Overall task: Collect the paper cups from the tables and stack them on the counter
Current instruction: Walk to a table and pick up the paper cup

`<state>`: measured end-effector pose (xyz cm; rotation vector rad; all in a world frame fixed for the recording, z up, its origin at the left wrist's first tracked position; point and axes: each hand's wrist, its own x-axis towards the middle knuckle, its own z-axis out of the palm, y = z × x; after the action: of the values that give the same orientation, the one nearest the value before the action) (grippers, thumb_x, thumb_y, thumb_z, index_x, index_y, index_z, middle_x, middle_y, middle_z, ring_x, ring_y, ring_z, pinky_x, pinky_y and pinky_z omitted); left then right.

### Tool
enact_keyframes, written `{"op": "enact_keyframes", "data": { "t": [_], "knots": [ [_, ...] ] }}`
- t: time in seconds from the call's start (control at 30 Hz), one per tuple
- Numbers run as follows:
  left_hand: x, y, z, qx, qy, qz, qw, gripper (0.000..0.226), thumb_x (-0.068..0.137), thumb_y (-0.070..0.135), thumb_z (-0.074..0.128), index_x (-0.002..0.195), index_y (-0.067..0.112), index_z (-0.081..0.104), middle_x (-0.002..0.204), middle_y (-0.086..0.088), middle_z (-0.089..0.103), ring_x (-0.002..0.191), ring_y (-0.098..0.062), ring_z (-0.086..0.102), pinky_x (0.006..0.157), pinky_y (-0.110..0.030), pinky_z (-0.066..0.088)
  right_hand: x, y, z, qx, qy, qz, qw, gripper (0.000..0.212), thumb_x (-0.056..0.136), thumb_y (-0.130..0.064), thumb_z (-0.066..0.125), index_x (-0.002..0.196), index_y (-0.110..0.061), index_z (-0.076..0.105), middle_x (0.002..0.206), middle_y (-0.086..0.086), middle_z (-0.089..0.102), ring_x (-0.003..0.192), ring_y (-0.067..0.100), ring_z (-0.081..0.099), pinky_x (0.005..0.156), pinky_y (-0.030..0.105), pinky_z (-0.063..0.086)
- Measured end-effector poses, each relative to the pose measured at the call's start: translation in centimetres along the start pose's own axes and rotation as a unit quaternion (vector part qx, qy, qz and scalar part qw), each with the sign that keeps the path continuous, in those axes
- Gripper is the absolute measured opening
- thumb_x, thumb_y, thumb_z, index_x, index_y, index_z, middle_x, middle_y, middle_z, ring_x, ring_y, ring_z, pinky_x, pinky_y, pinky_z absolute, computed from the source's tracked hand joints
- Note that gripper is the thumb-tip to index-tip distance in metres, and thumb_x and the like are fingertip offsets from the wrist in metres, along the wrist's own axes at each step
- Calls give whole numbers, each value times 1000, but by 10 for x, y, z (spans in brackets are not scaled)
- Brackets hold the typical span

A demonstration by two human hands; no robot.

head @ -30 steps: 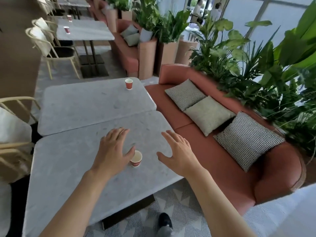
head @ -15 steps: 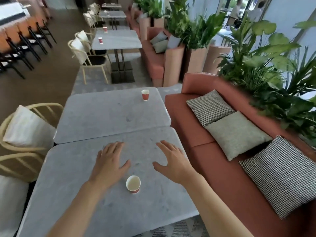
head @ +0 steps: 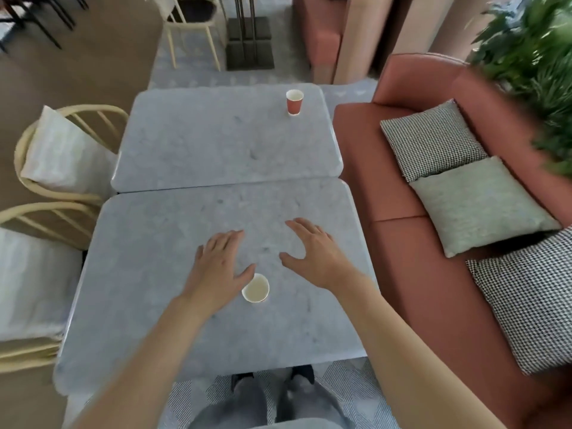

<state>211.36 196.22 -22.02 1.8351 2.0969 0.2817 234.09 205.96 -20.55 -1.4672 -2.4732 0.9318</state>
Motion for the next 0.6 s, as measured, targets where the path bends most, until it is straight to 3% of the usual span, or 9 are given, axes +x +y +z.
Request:
{"op": "enact_keyframes", "data": {
  "t": [0.23,0.4,0.6],
  "knots": [
    [2,-22,52,-13,-94,3,995,90,92,76,52,164,27,29,166,5,37,156,-25,26,122,-52,26,7,7,46,57,-70,53,994,81,93,-48,72,162,-27,37,167,-5,34,153,18,33,125,41,29],
    [0,-29,89,8,-138,17,990,104,86,72,70,166,24,26,167,4,35,157,-26,26,121,-56,28,1,20,76,69,-113,83,988,84,90,-45,76,162,-27,36,166,-8,34,151,16,34,124,40,32],
    [0,-38,119,17,-177,13,984,110,82,68,75,167,26,19,167,5,31,155,-25,26,122,-56,27,-6,40,102,61,-158,96,981,90,84,-46,77,162,-31,32,166,-10,31,152,16,31,125,41,30]
  ]
}}
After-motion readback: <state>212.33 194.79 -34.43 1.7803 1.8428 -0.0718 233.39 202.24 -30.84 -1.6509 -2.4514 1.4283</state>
